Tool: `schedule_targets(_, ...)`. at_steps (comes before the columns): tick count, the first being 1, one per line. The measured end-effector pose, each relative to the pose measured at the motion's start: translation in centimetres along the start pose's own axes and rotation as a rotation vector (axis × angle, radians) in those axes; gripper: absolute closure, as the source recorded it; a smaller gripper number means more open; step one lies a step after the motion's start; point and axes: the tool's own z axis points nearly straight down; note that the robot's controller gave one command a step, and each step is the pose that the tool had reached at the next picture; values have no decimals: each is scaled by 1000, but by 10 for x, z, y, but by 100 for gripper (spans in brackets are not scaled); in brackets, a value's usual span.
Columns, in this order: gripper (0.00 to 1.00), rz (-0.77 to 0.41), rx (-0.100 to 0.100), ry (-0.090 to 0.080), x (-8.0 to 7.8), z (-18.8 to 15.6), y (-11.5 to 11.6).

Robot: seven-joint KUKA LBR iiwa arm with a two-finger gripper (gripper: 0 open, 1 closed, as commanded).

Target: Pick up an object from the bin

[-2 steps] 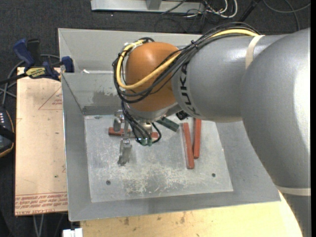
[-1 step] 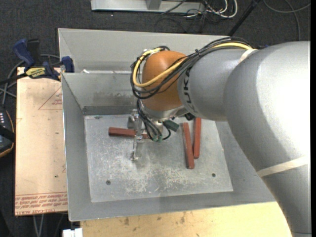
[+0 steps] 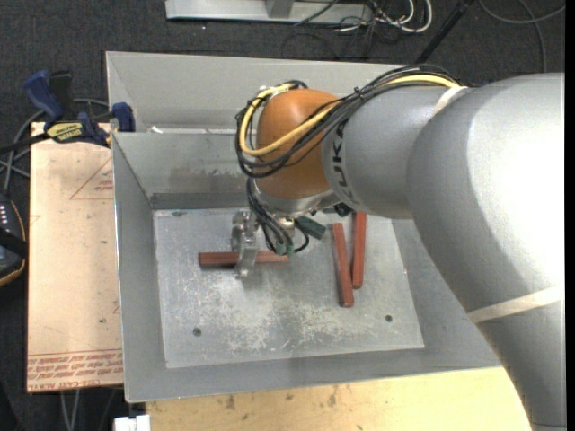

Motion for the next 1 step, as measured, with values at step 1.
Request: schedule_targets(1, 100, -88, -1, -9, 11, -159, -1)
